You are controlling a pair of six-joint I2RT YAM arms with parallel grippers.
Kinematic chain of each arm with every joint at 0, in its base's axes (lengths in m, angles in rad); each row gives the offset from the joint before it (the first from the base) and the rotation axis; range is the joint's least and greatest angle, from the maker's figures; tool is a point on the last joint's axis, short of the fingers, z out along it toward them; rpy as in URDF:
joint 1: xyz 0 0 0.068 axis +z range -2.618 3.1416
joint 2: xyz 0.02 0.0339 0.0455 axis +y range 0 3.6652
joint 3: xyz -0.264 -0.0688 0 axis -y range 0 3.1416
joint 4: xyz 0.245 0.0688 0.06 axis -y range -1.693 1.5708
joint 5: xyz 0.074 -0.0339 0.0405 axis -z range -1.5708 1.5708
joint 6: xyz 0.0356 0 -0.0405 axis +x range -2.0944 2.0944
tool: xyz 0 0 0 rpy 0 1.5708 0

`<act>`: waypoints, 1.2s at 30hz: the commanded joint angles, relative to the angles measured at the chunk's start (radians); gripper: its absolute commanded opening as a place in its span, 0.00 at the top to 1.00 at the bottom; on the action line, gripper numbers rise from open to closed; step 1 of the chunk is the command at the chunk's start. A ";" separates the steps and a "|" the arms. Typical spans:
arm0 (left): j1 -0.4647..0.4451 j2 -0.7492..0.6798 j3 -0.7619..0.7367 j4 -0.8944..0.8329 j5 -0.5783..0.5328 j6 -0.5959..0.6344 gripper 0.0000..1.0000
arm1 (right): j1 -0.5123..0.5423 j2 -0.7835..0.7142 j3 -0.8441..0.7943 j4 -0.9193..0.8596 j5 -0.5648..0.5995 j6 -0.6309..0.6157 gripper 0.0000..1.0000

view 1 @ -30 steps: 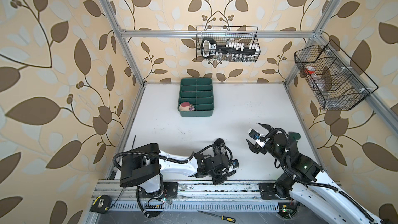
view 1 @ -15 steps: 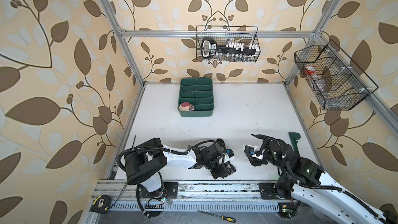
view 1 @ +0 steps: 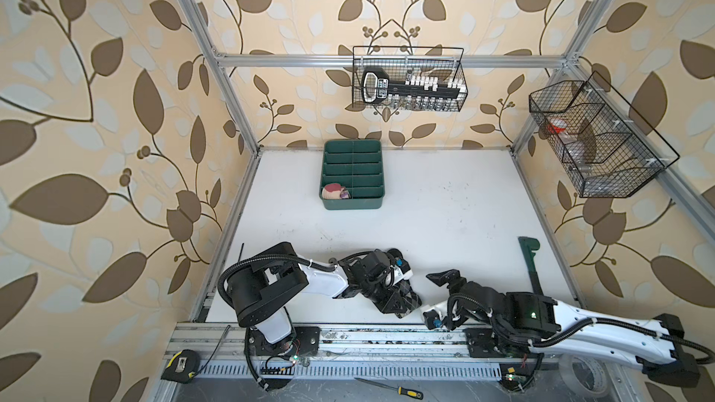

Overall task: Roll the socks
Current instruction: 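Move the right gripper back down onto the rolled end beside the left gripper, then grasp the rolled end with both grippers and roll it toward the toe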

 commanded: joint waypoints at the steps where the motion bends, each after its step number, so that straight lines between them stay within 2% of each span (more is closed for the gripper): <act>1: 0.027 0.037 -0.044 -0.059 -0.071 -0.039 1.00 | 0.047 0.047 -0.027 0.124 0.065 -0.047 0.15; 8: 0.031 0.035 -0.063 -0.044 -0.078 -0.054 1.00 | 0.094 0.168 -0.057 0.229 0.034 -0.047 0.28; 20: 0.031 0.043 -0.063 -0.038 -0.078 -0.057 1.00 | 0.134 0.349 -0.108 0.428 0.051 -0.109 0.24; 25: 0.031 0.046 -0.060 -0.039 -0.076 -0.057 1.00 | 0.130 0.413 -0.116 0.484 0.065 -0.121 0.26; 30: 0.032 0.039 -0.066 -0.039 -0.079 -0.057 1.00 | 0.108 0.442 -0.130 0.520 0.060 -0.124 0.30; 36: 0.031 0.022 -0.071 -0.036 -0.085 -0.060 1.00 | 0.073 0.474 -0.141 0.553 0.060 -0.146 0.44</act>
